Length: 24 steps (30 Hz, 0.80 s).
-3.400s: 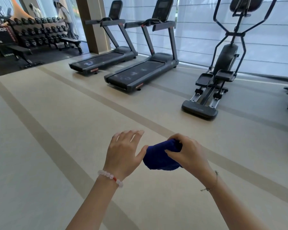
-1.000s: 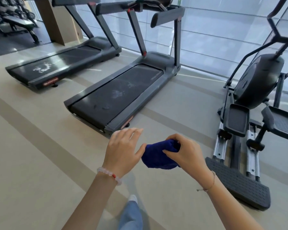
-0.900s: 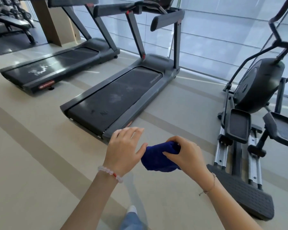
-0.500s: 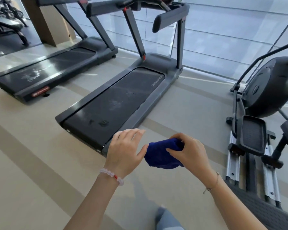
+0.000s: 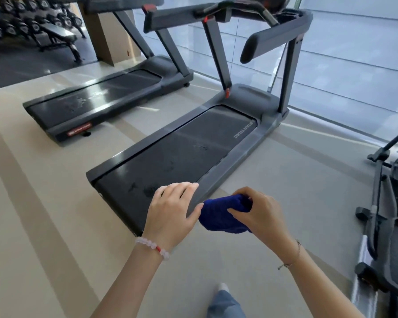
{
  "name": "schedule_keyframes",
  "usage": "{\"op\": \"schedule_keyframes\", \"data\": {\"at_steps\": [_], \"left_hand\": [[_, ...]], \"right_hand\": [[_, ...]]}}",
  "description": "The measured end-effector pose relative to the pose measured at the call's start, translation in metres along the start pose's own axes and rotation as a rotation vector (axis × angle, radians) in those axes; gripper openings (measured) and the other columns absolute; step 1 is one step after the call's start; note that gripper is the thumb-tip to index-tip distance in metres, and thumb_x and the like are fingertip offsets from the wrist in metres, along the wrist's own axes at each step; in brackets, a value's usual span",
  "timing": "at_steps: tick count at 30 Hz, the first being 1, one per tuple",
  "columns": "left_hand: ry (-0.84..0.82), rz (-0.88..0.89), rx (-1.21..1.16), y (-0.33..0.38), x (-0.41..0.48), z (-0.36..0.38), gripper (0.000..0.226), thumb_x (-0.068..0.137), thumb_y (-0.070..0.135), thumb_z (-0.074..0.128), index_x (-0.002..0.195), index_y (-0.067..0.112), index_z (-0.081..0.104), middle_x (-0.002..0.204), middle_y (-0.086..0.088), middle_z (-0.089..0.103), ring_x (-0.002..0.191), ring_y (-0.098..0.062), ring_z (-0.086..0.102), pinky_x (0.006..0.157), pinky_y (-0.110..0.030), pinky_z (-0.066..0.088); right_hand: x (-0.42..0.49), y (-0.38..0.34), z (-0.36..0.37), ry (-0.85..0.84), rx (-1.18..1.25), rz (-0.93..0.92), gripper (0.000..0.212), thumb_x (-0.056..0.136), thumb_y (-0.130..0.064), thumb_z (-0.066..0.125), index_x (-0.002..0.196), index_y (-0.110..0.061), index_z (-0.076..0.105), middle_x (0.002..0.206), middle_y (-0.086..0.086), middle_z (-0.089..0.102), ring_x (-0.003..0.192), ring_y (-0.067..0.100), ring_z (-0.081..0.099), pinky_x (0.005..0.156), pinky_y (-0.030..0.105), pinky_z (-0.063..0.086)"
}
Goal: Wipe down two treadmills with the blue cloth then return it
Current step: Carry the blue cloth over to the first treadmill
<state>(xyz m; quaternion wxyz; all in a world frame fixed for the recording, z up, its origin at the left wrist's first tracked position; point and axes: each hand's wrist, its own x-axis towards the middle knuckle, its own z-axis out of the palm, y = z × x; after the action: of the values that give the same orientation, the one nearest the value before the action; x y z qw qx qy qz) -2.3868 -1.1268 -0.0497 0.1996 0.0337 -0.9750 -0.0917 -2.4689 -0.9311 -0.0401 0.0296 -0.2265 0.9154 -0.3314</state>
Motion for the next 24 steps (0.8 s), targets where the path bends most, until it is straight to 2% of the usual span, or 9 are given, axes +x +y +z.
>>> {"op": "schedule_keyframes", "data": {"at_steps": [3, 11, 24], "left_hand": [[-0.024, -0.064, 0.016, 0.000, 0.048, 0.021, 0.048, 0.086, 0.046, 0.041, 0.118, 0.017, 0.062, 0.113, 0.005, 0.065, 0.106, -0.015, 0.060, 0.091, -0.034, 0.045], [-0.032, -0.200, 0.045, -0.030, 0.119, 0.058, 0.048, 0.088, 0.045, 0.039, 0.118, 0.015, 0.062, 0.113, 0.002, 0.065, 0.105, -0.018, 0.060, 0.090, -0.036, 0.046], [-0.046, -0.477, 0.059, -0.146, 0.186, 0.111, 0.047, 0.087, 0.043, 0.038, 0.114, 0.014, 0.064, 0.109, 0.003, 0.066, 0.101, -0.018, 0.062, 0.086, -0.035, 0.048]], "right_hand": [[0.053, 0.019, -0.012, -0.032, 0.014, -0.010, 0.018, 0.074, -0.024, 0.067, 0.089, -0.030, 0.062, 0.079, -0.019, 0.063, 0.075, 0.003, 0.058, 0.063, 0.019, 0.047], [0.171, 0.044, -0.002, -0.138, -0.048, -0.093, 0.016, 0.073, -0.025, 0.065, 0.088, -0.030, 0.061, 0.079, -0.017, 0.062, 0.073, 0.006, 0.057, 0.064, 0.024, 0.050], [0.337, 0.012, 0.094, -0.355, -0.031, -0.222, 0.020, 0.071, -0.027, 0.069, 0.087, -0.032, 0.059, 0.081, -0.021, 0.062, 0.077, 0.002, 0.057, 0.066, 0.023, 0.049]]}}
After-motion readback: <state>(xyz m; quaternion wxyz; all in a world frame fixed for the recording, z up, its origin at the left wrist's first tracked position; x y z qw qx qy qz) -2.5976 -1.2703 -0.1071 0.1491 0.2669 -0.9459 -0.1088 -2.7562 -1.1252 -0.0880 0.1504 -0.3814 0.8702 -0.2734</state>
